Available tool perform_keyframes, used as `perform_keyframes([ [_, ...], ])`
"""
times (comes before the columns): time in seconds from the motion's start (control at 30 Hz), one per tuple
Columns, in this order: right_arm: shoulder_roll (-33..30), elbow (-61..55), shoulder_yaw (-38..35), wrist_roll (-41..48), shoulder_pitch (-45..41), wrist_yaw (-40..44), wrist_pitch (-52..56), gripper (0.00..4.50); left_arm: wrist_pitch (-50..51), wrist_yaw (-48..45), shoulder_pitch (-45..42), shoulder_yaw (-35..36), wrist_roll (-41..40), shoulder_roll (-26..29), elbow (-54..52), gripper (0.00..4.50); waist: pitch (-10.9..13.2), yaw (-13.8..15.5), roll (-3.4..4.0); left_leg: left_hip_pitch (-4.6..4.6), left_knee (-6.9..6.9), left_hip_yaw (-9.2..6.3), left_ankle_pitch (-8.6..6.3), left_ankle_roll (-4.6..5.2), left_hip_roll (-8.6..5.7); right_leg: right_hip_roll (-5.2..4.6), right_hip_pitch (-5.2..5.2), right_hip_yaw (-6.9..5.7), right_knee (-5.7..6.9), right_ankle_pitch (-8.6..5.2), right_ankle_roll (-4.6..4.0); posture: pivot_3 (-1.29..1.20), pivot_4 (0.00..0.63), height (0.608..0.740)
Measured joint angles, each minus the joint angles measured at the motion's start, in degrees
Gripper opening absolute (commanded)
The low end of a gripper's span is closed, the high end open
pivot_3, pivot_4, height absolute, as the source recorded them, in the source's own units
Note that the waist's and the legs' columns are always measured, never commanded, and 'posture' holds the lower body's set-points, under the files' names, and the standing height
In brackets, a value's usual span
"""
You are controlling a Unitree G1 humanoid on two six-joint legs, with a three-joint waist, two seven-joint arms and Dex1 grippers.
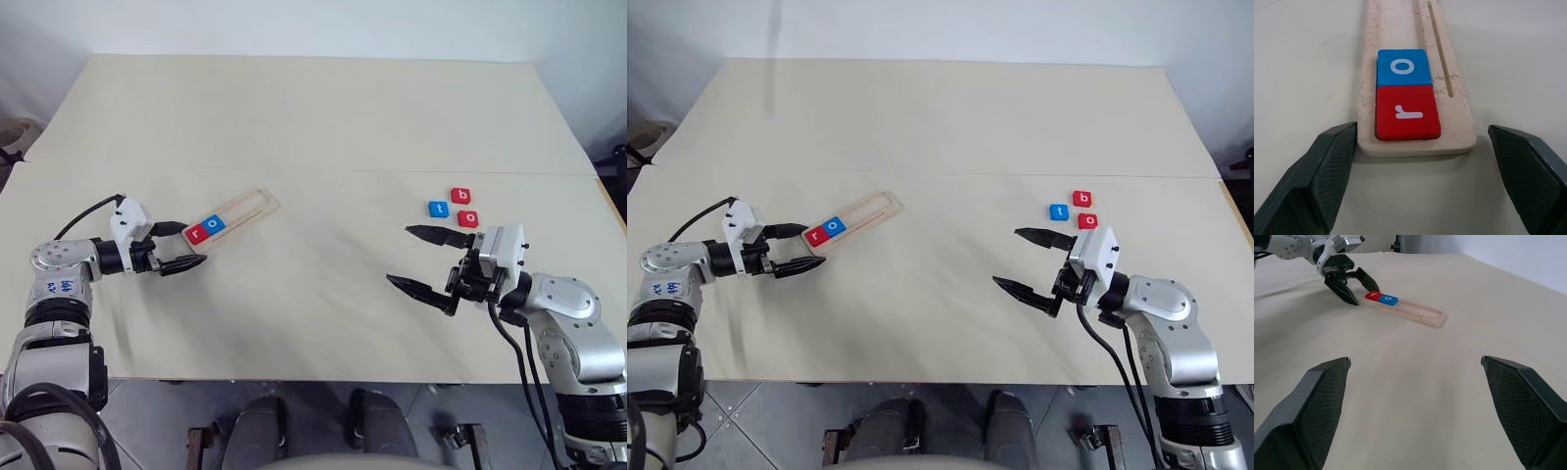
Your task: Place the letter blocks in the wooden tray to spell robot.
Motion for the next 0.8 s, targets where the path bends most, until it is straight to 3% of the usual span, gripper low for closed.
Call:
perform_keyframes([
  [0.07, -0.07, -0.1, 0.0, 0.05, 0.0, -0.17, 0.0, 4.5, -0.04, 0.6, -0.22, 0.02, 0.24, -0.37, 0.26, 3.39, 0.0, 0.06, 0.0, 0.0, 0.02, 0.0, 0.0, 0.0, 0.0, 0.0, 0.01, 0.0, 0.01, 0.0, 0.0, 0.0, 0.15, 0.74],
  [0.4, -1.68, -0.03, -0.23, 0.1, 0.34, -0.06, -0.01, 4.5, -2.7, 0.7, -0.33, 0.09, 0.48, -3.1, -0.52, 3.39, -0.02, 0.67, 0.02, -0.02, 0.1, -0.04, -0.02, 0.03, -0.04, -0.04, 0.07, -0.02, 0.0, 0.01, 0.02, 0.0, 0.15, 0.74],
  [0.57, -4.25, 0.37, -4.49, 0.23, 5.12, 0.47, 0.09, 4.5, 1.05, -7.6, 0.63, -4.91, 0.27, -7.44, -13.58, 3.39, 0.0, 1.52, -0.03, -0.17, 0.17, -0.03, -0.03, 0.05, -0.04, -0.03, 0.0, -0.06, -0.07, 0.03, 0.04, 0.0, 0.15, 0.74],
  [0.8, -5.06, -2.29, -12.44, 0.8, 17.42, -0.98, 0.86, 4.5, 12.02, -7.03, 0.23, -11.6, 0.45, -14.25, -31.69, 3.39, 0.01, 1.55, -0.04, -0.14, 0.21, -0.04, -0.03, 0.06, -0.04, -0.03, 0.04, -0.03, -0.06, 0.03, 0.05, 0.0, 0.15, 0.74],
])
